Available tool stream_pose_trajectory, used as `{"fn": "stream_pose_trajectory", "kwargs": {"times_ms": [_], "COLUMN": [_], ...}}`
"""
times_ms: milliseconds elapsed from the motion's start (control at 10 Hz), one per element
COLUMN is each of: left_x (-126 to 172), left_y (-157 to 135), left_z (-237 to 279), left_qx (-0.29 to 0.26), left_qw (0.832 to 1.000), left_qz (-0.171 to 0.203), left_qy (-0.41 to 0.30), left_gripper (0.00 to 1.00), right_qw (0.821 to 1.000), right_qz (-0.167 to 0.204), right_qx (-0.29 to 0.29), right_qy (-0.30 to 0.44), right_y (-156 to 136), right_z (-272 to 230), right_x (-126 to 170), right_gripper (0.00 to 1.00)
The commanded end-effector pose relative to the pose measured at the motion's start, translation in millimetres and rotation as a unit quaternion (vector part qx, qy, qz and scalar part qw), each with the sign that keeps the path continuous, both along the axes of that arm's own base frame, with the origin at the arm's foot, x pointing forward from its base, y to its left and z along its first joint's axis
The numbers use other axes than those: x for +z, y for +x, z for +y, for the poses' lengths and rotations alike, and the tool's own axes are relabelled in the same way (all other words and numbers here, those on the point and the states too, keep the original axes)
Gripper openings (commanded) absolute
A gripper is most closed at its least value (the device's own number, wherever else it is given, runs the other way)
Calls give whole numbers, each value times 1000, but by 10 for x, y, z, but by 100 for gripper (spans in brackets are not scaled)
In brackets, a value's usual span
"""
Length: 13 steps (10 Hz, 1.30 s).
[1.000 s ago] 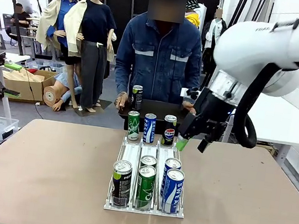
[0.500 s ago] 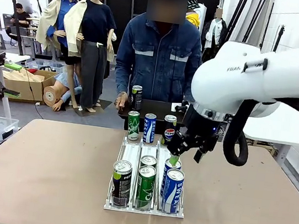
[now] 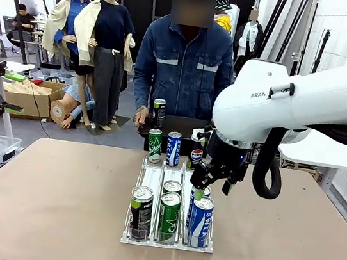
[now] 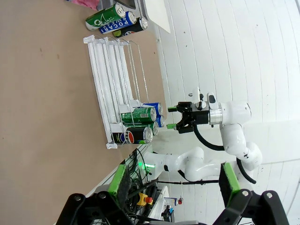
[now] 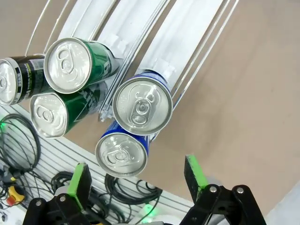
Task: Retrieve and hand over the desired beverage to the person.
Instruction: Pick up another can of the same type that the person held from the Automatic Can Dispenser.
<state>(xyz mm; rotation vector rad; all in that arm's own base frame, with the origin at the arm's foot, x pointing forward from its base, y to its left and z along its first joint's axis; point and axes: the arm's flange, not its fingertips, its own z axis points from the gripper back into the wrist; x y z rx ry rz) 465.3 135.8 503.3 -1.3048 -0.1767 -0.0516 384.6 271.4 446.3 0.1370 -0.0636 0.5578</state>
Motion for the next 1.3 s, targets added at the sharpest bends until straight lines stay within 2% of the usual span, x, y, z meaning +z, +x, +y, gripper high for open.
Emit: {"fn": "stream_pose_trajectory", "kwargs": {"times_ms": [0, 400, 900, 1200], "left_x": [6, 6, 6, 6], "left_y": [-13, -13, -13, -13], "left_z": [-2, -2, -2, -2], "left_qx": [5, 5, 5, 5], "left_qw": [1000, 1000, 1000, 1000], "left_qz": [-2, -2, -2, -2], "left_qy": [2, 2, 2, 2], "left_gripper": [100, 100, 100, 100], "right_qw": [1000, 999, 997, 998], "right_qz": [-14, -17, -23, -25], "right_qx": [-8, -5, -31, -29], "right_qy": [-25, -43, -65, -49], "right_y": [10, -30, -56, -69], "right_z": [149, 270, 327, 345], "right_x": [-50, -138, -263, -328], "right_gripper": [100, 100, 100, 100]}}
